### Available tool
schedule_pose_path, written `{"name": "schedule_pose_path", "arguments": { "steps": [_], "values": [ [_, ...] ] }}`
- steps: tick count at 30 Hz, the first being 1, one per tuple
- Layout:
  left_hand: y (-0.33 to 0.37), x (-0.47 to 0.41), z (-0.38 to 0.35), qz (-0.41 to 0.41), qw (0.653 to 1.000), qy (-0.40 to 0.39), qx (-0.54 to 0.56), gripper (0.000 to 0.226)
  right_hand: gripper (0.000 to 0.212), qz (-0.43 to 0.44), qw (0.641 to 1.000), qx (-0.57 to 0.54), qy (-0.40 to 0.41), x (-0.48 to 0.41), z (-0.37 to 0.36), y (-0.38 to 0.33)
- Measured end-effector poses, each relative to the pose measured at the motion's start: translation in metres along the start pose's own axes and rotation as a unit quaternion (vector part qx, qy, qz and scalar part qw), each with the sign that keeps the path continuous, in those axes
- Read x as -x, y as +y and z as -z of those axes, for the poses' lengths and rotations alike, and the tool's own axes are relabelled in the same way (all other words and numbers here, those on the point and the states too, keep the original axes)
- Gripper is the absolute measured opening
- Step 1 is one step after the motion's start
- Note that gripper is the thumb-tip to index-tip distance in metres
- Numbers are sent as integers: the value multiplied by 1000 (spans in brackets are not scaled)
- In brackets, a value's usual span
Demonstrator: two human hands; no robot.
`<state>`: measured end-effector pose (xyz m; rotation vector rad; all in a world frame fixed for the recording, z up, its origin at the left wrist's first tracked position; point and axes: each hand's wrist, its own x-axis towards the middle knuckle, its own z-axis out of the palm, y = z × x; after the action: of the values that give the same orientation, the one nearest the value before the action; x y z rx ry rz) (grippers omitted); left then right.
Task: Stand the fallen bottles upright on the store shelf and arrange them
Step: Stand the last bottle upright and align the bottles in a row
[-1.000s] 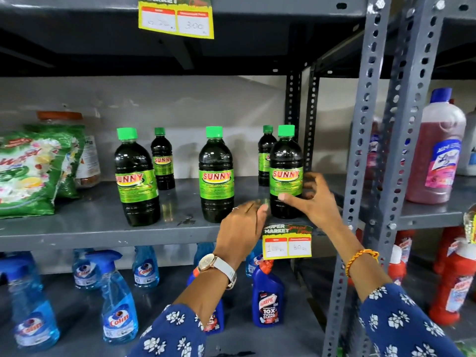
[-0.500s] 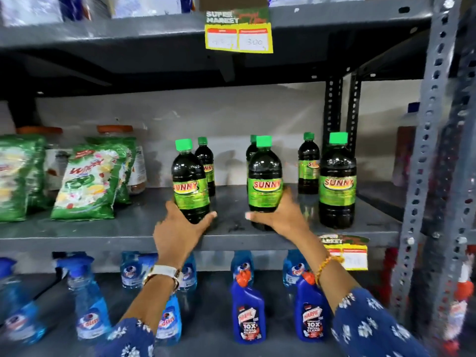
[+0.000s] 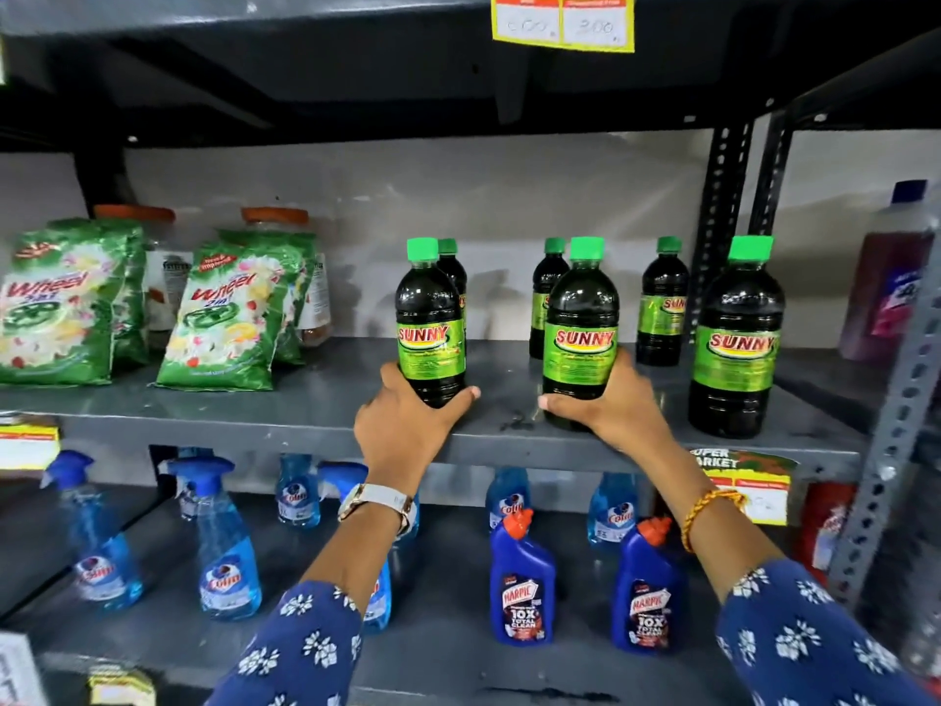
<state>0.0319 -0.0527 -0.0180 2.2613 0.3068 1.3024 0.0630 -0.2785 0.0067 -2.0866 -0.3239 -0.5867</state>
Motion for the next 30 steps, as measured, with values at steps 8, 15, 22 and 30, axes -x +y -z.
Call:
{"name": "schedule_pose_path", "arguments": {
  "steps": [8, 15, 22, 30],
  "values": [
    [5, 1, 2, 13, 1000, -6, -6, 80, 89, -1, 1000, -7, 12, 2, 0, 1],
    [10, 4, 8, 27, 999, -41, 10, 90, 103, -7, 995, -100, 18, 19, 12, -12],
    [50, 25, 13, -162, 965, 83, 188, 98, 74, 179, 903, -94, 380, 37, 86, 18],
    [116, 46, -30, -67, 987, -145, -24, 88, 31, -31, 989, -134, -46, 4, 130, 66]
  ]
}}
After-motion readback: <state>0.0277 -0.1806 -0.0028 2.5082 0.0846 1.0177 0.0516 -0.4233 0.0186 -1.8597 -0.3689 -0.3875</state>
